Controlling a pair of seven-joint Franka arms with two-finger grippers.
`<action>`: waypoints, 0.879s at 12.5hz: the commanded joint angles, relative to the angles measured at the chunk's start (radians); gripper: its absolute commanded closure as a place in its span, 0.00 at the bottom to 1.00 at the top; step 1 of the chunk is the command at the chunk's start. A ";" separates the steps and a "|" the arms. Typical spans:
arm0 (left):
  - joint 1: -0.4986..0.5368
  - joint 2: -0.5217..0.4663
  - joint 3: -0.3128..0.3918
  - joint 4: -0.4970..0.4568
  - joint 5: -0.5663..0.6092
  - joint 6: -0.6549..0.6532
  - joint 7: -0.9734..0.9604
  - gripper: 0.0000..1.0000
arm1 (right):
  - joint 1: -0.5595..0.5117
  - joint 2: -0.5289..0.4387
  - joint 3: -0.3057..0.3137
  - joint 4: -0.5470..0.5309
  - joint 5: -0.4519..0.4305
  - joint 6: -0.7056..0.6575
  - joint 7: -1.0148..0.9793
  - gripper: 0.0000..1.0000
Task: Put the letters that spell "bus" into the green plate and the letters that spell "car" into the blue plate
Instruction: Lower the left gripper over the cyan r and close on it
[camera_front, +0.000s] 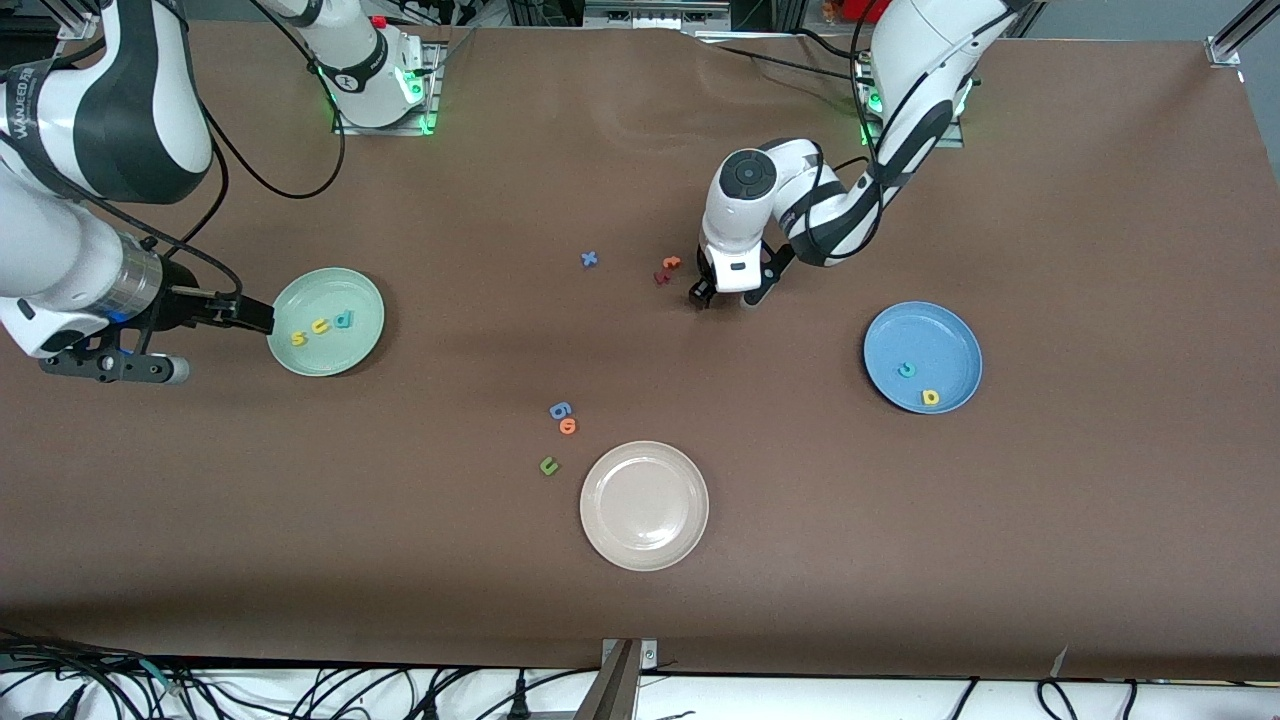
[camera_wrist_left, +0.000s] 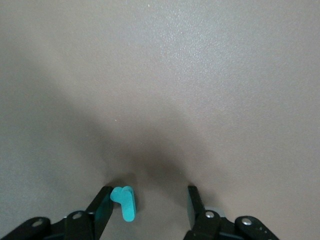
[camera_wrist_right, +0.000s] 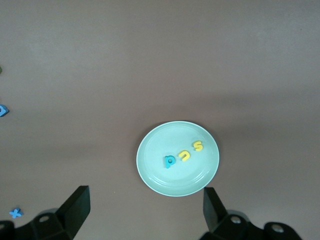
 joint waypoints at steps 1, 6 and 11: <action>0.002 0.015 0.006 0.004 0.035 0.001 -0.018 0.41 | 0.002 -0.009 -0.003 -0.008 -0.008 0.002 -0.014 0.01; 0.001 0.016 0.007 0.004 0.035 -0.001 -0.015 0.55 | -0.001 -0.009 -0.005 -0.013 -0.008 -0.004 -0.017 0.01; -0.002 0.015 0.007 0.004 0.038 -0.005 -0.015 0.63 | -0.001 -0.011 -0.008 -0.013 -0.008 -0.004 -0.019 0.01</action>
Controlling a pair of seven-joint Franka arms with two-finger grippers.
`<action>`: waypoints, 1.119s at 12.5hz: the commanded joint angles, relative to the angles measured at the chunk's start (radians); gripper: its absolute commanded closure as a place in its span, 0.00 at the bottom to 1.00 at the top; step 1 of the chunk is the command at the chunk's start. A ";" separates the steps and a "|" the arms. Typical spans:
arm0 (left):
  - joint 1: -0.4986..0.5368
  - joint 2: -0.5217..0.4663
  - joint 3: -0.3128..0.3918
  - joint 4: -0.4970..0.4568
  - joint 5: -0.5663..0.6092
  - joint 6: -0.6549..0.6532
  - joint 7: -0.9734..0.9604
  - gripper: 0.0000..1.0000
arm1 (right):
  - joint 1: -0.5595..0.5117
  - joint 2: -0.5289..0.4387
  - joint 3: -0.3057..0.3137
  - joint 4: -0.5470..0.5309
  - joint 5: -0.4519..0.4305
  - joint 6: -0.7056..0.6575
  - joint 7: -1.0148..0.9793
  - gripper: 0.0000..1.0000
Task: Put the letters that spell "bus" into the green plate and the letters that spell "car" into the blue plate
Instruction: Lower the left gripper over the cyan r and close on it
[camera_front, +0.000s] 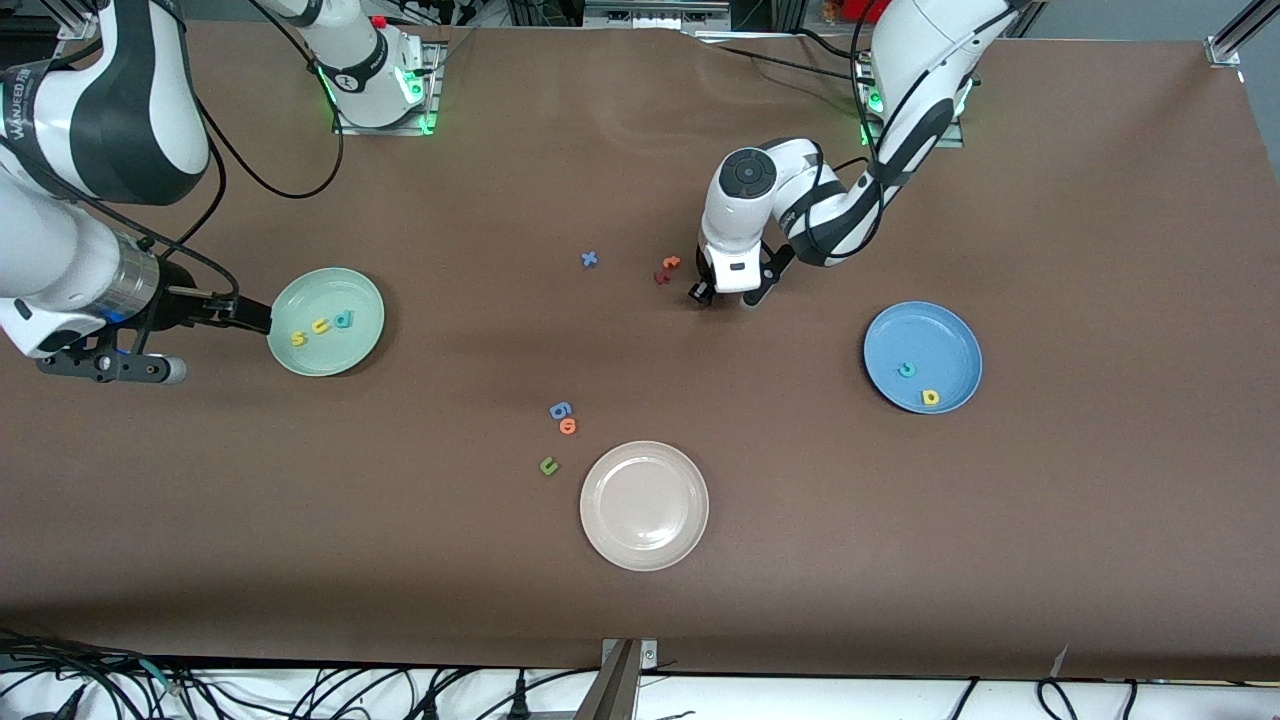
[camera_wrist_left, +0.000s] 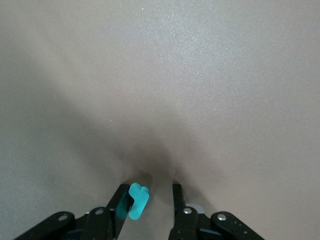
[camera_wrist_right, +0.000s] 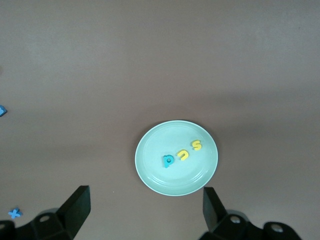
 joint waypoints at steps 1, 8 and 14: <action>-0.004 0.019 0.008 -0.003 0.038 -0.005 -0.015 0.66 | 0.001 -0.011 -0.004 -0.011 -0.008 -0.002 -0.018 0.01; -0.005 0.019 0.008 -0.003 0.045 -0.008 -0.015 0.76 | 0.001 -0.011 -0.003 -0.009 -0.008 -0.001 -0.018 0.00; -0.010 0.020 0.008 -0.004 0.047 -0.008 -0.015 0.85 | 0.001 -0.011 -0.001 -0.009 -0.007 0.004 -0.018 0.01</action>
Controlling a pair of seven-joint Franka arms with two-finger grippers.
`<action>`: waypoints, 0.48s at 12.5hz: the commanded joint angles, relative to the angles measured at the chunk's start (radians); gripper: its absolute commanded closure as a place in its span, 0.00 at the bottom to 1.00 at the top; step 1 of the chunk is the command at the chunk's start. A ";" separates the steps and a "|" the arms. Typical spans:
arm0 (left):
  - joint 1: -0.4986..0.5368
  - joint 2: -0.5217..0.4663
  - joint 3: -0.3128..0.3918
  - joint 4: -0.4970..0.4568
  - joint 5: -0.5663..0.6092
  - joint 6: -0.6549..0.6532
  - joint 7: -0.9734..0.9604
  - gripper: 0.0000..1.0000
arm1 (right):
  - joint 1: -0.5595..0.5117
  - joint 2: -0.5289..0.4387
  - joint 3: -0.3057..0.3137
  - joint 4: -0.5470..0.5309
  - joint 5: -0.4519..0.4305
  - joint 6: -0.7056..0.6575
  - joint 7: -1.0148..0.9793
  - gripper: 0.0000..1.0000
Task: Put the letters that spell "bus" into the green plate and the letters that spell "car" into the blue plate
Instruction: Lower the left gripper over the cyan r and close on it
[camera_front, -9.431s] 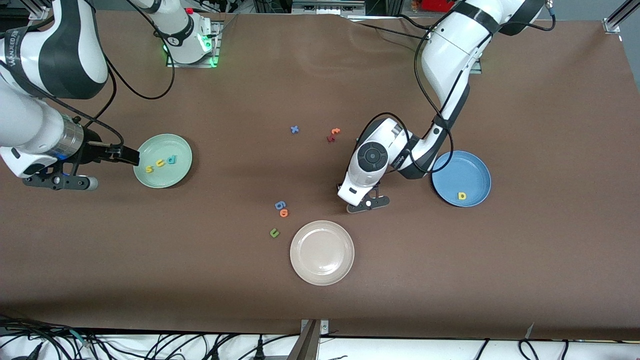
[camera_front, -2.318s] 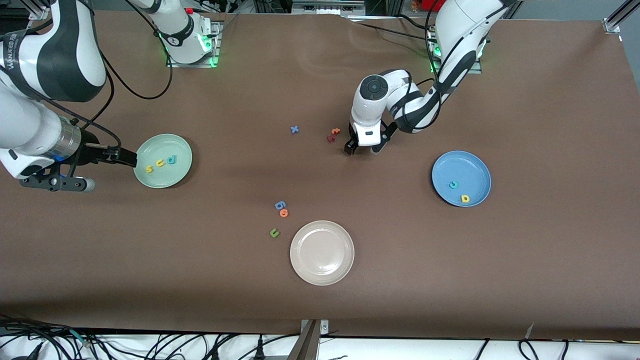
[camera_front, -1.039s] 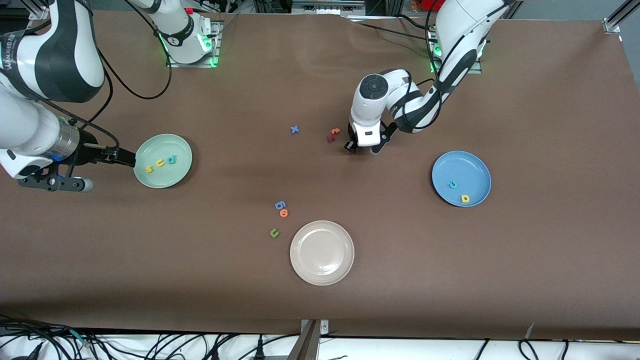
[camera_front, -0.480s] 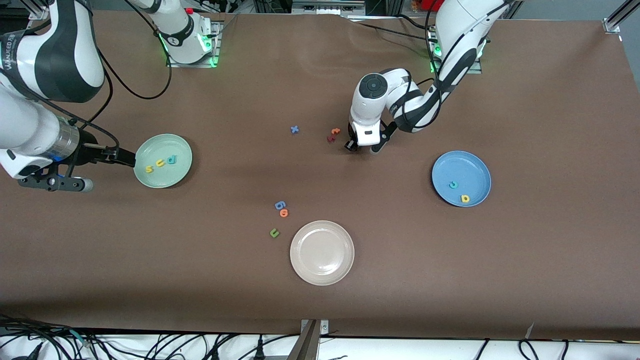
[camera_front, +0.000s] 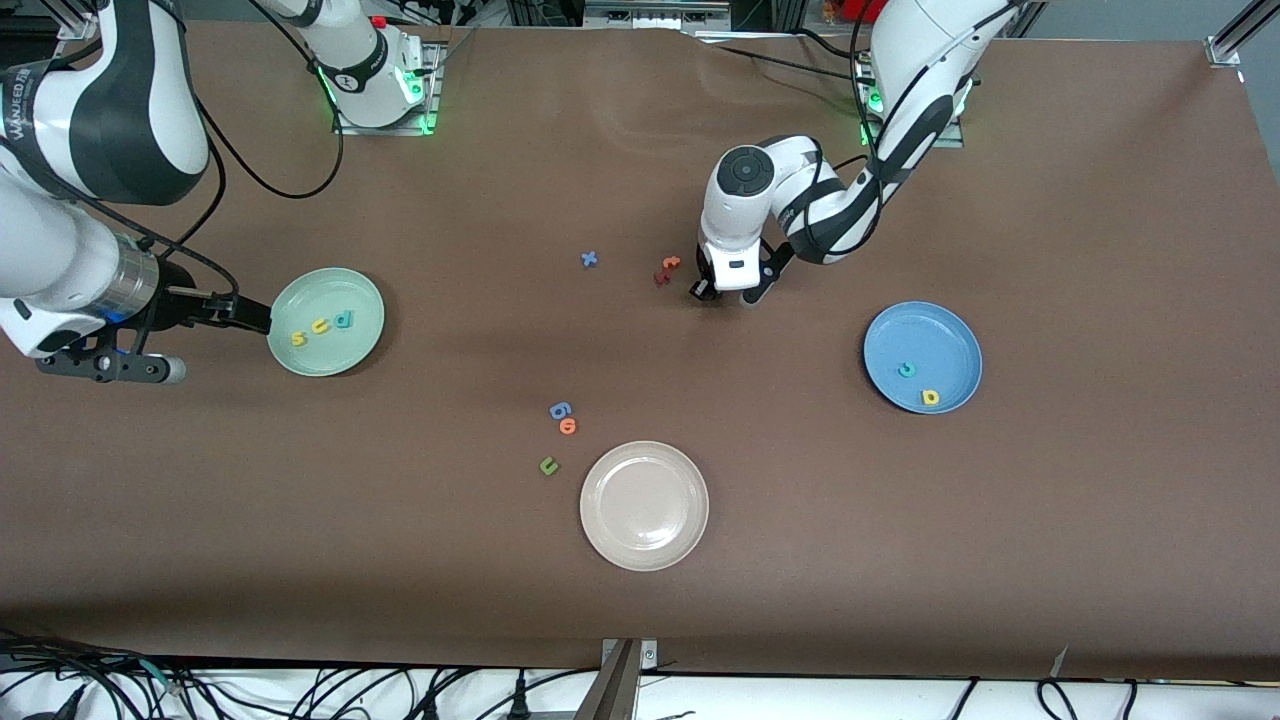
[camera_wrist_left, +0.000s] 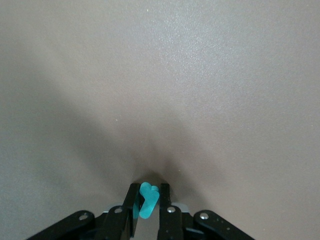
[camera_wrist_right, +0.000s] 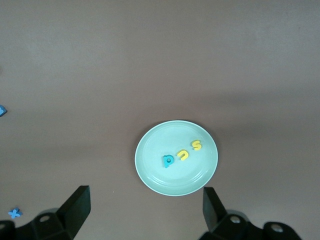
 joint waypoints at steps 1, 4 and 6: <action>-0.007 0.028 0.010 -0.001 0.045 0.010 -0.016 0.87 | 0.001 -0.006 -0.003 -0.003 -0.005 0.007 -0.017 0.00; -0.008 0.030 0.010 -0.001 0.045 0.010 -0.017 0.96 | 0.000 -0.006 -0.004 -0.003 -0.005 0.002 -0.017 0.00; -0.008 0.034 0.010 -0.001 0.045 0.010 -0.017 1.00 | 0.000 -0.006 -0.003 -0.003 -0.005 0.004 -0.017 0.00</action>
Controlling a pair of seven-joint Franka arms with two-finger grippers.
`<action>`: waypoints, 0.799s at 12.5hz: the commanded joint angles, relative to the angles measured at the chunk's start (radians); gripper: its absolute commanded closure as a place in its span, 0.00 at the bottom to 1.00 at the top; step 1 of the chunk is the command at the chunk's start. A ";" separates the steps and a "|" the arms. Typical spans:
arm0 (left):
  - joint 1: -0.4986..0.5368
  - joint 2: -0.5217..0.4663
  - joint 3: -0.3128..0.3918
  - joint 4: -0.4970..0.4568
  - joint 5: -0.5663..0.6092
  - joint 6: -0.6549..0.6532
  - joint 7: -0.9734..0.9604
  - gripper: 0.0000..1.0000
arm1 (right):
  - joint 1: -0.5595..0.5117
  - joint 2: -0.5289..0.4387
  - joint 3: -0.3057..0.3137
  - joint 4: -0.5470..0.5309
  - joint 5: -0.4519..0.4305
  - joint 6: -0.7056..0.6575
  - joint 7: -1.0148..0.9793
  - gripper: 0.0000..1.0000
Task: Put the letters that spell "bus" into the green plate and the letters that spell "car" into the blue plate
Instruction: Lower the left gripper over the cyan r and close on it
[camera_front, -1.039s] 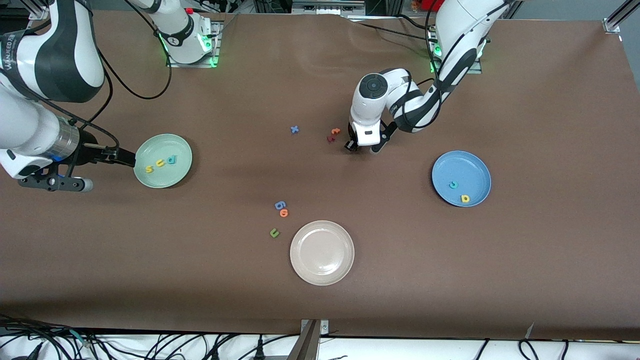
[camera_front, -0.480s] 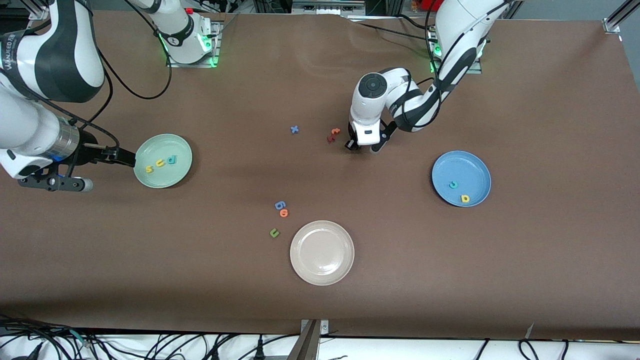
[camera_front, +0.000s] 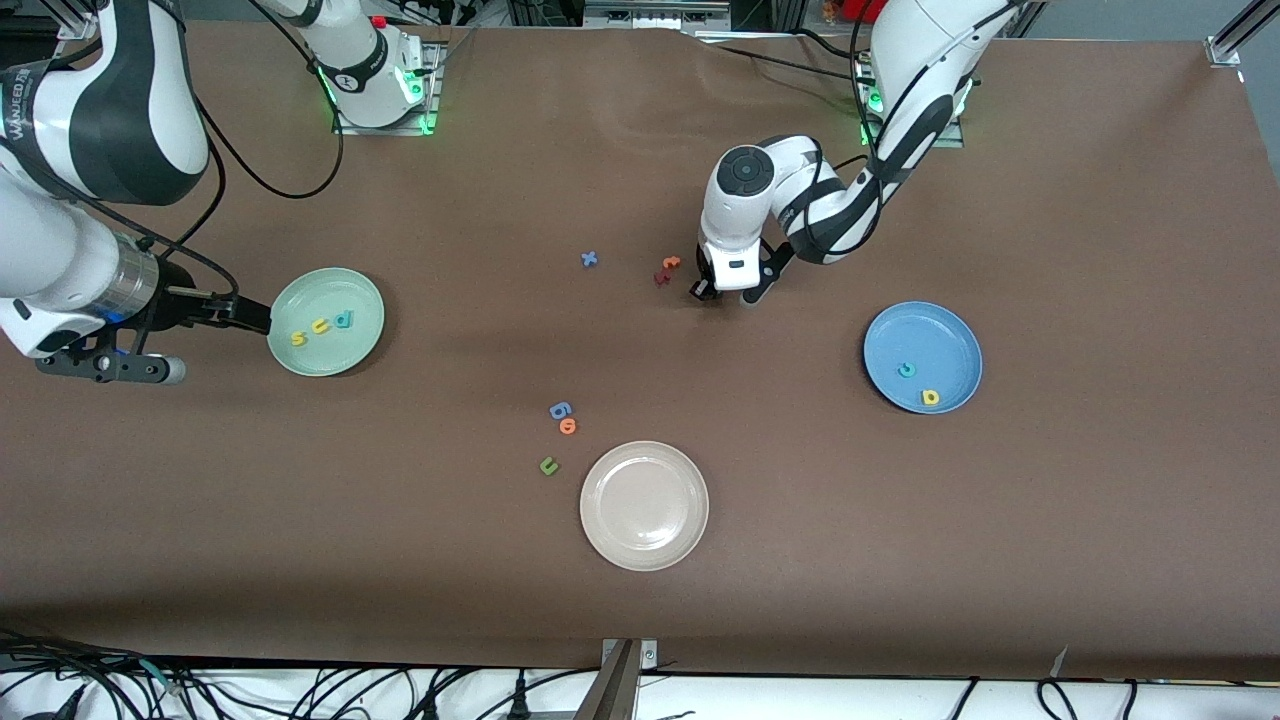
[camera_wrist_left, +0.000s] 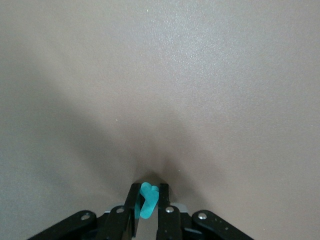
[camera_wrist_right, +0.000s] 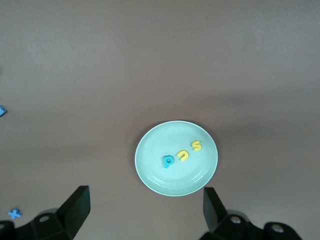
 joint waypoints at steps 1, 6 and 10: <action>-0.007 0.034 0.010 -0.002 0.045 0.010 -0.017 1.00 | 0.000 -0.006 -0.002 -0.003 -0.005 0.002 -0.017 0.00; -0.008 0.034 0.012 0.018 0.070 -0.006 0.018 1.00 | 0.000 -0.006 -0.002 -0.003 -0.005 0.002 -0.017 0.00; 0.009 0.036 0.008 0.099 0.076 -0.142 0.175 1.00 | 0.000 -0.006 -0.002 -0.003 -0.005 0.001 -0.017 0.00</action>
